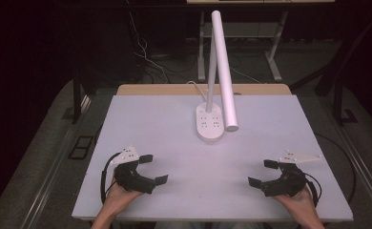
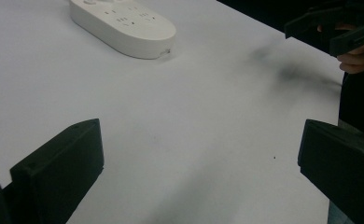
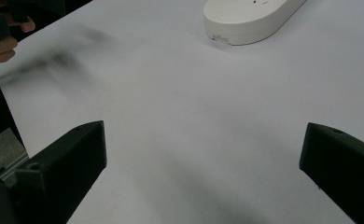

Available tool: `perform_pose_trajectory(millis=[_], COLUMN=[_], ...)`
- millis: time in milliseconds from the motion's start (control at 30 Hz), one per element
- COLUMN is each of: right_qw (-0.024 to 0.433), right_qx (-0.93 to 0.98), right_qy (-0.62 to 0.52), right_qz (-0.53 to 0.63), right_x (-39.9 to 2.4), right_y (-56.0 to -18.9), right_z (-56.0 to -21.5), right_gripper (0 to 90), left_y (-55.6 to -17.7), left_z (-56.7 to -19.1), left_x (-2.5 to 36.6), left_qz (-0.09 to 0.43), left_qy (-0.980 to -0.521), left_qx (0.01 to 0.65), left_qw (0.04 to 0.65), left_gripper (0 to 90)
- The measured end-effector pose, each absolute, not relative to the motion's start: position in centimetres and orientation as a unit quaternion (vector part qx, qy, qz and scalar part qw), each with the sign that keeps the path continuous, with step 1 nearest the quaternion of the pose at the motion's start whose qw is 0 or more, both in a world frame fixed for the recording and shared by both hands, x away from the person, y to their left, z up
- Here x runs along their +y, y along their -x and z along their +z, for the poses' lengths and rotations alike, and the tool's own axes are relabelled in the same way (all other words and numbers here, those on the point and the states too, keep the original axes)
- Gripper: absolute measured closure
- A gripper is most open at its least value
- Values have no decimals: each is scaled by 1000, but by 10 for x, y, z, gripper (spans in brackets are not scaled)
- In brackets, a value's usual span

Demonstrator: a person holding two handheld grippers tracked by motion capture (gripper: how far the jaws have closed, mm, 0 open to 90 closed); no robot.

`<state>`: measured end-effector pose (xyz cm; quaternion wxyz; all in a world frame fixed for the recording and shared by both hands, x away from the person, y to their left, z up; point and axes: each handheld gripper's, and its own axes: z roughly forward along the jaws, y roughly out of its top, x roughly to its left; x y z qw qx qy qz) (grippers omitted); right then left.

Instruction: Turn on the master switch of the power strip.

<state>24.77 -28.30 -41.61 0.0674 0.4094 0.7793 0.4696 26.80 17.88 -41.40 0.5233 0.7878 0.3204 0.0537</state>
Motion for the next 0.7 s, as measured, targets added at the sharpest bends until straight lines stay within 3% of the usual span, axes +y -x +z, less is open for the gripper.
perform_pose_trajectory(millis=[700], right_qw=[68], right_qx=[779], right_qy=[-412], right_qz=[468], right_x=[-285], right_y=[-247], right_z=[-416], right_gripper=[1], left_y=[-279], left_z=[-400], left_x=[181], left_qz=[40], left_qy=[-788], left_qx=[326], left_qw=[521], left_gripper=[0])
